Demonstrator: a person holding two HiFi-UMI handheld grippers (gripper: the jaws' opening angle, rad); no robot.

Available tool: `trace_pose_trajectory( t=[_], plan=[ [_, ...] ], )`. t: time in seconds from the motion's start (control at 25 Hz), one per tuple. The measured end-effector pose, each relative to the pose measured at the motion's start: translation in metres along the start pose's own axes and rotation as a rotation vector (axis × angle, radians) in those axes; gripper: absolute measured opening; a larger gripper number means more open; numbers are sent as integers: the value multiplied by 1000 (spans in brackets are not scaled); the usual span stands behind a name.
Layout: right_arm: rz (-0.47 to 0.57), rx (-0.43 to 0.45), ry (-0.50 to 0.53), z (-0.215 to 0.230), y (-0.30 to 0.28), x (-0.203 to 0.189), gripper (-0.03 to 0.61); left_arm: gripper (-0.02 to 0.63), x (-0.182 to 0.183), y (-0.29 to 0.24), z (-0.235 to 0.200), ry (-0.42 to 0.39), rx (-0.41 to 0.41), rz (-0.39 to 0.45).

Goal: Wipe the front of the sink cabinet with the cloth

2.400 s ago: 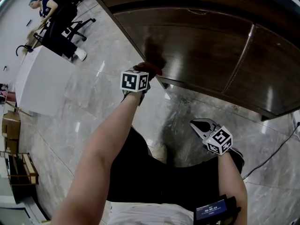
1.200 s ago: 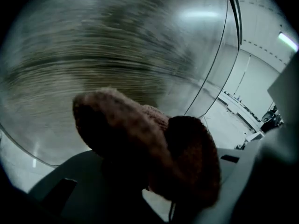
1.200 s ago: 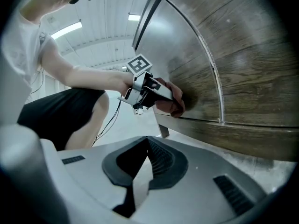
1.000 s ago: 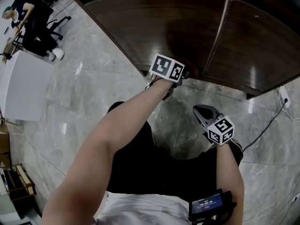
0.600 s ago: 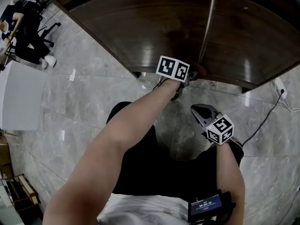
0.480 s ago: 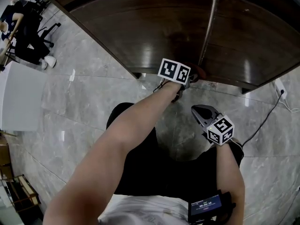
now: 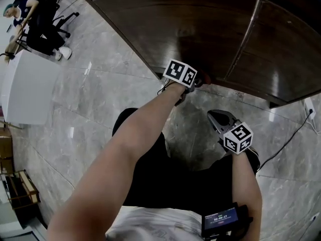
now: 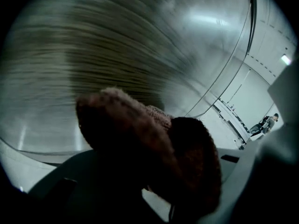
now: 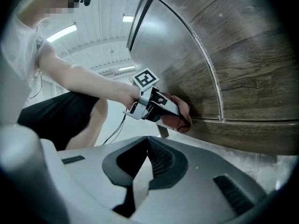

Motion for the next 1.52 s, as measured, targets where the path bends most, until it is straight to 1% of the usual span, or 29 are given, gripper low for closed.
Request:
trace_pose_trajectory(
  t=[0.2,0.36,0.48,0.56,0.68,0.8,0.92,1.04,1.12,1.2,1.28,1.4,1.44,1.52],
  plan=[
    [-33,55,43,-8,-25,2,12,123,-16,31,-42,47,91,-7],
    [-41,78,43,-8,-34,1,12,123,-30,58,-80,120,213,-7],
    [-42,78,40,-5,-39,2,12,123,-37,83,-105,180,302,22],
    [-39,81,39,-8,-42,3,12,123,-40,100,-121,210,347,35],
    [-45,103,54,-14,-49,3,12,123,-44,126,-141,219,410,34],
    [-51,111,65,-14,-50,2,12,123,-46,147,-150,233,455,71],
    [-28,99,69,-12,-46,6,12,123,-44,168,-151,213,479,81],
    [27,86,69,-10,-39,16,12,123,-38,187,-141,201,445,99],
    [67,77,69,-9,-31,26,12,123,-35,197,-123,187,407,112],
    [113,65,74,-7,-22,40,12,123,-26,204,-98,122,358,100],
    [164,55,79,-9,-12,54,12,123,-17,208,-67,28,275,87],
    [212,53,100,-17,4,67,12,123,-1,213,-20,-46,113,125],
    [216,52,109,-20,8,69,12,123,5,216,-4,-73,77,136],
    [221,47,120,-24,17,72,12,123,18,226,28,-143,39,159]
  ],
)
Point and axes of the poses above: the fingertips, and each gripper's own axes: y backward along the fingers, z to its right, x out of its top, the point moved 9 cm from there along y, backward along the fingers, and after that the axes turned 5 degrees about -z, right-handed, at the moved point
